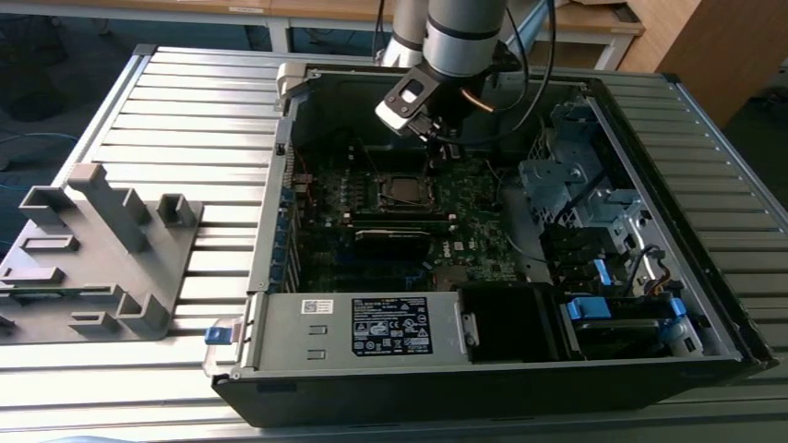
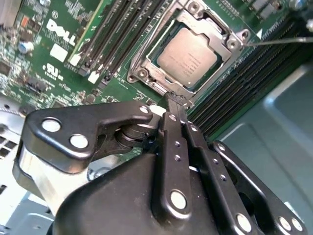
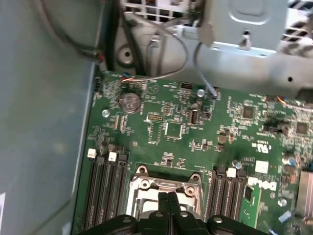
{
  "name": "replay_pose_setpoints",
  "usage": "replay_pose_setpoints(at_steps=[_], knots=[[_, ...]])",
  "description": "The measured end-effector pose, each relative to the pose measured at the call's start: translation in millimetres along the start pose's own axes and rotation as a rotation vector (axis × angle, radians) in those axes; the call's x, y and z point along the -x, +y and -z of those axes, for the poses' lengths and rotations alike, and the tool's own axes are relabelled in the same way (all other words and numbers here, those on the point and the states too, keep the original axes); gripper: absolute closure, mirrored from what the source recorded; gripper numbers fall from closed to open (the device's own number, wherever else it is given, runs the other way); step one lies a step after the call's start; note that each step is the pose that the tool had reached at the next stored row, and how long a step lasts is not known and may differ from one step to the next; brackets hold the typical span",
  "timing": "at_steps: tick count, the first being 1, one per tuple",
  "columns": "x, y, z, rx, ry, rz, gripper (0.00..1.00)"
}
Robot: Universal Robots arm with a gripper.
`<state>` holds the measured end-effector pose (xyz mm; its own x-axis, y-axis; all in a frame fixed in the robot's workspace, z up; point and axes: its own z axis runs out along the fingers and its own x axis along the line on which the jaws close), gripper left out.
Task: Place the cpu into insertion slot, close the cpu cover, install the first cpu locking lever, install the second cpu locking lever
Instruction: 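Close the cpu cover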
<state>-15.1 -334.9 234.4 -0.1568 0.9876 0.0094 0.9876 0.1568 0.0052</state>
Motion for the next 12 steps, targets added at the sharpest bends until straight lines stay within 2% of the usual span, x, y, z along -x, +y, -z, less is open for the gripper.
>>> replay_pose_setpoints(at_steps=[7,12], knots=[[0.0,0.0,-0.6,-0.0012,0.0006,0.125,0.89],[0.0,0.0,-0.6,-0.0013,0.0007,0.134,0.89]])
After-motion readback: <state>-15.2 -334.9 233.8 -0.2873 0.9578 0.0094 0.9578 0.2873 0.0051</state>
